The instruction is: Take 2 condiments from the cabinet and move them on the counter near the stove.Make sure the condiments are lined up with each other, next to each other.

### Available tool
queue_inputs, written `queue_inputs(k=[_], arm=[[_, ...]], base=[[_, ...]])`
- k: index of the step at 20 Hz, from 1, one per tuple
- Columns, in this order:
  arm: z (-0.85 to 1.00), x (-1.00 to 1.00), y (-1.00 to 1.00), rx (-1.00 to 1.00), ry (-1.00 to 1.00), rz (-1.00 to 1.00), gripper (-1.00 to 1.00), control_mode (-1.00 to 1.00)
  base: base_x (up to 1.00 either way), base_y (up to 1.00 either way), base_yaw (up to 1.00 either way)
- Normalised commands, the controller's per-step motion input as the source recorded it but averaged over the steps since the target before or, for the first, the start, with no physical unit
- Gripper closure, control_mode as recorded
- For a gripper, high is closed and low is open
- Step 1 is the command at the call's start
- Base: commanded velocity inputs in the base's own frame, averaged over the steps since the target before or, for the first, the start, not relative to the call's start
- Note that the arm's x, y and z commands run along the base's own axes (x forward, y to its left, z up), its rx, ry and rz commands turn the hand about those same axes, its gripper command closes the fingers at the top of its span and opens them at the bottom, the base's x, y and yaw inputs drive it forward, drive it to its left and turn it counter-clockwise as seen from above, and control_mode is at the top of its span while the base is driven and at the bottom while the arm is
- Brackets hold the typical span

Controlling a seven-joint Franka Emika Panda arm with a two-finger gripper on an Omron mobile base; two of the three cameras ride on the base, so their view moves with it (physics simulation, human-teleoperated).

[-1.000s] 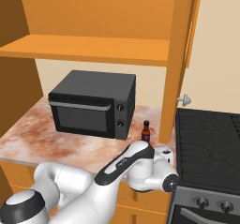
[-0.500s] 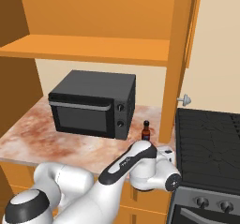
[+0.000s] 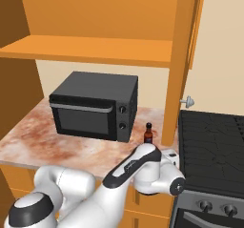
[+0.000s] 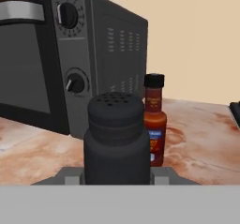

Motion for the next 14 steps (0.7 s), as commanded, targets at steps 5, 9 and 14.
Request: queue_inputs(k=[5, 9, 14], arm=[[-0.19, 0.12, -0.11, 0.0, 0.0, 0.0, 1.0, -1.0], [-0.25, 0.14, -0.09, 0.0, 0.0, 0.0, 1.0, -1.0], [-0.22, 0.11, -0.06, 0.0, 0.0, 0.0, 1.0, -1.0]], base=[[0.0, 0.0, 0.0], [0.0, 0.0, 0.0], [0.0, 0.0, 0.0]])
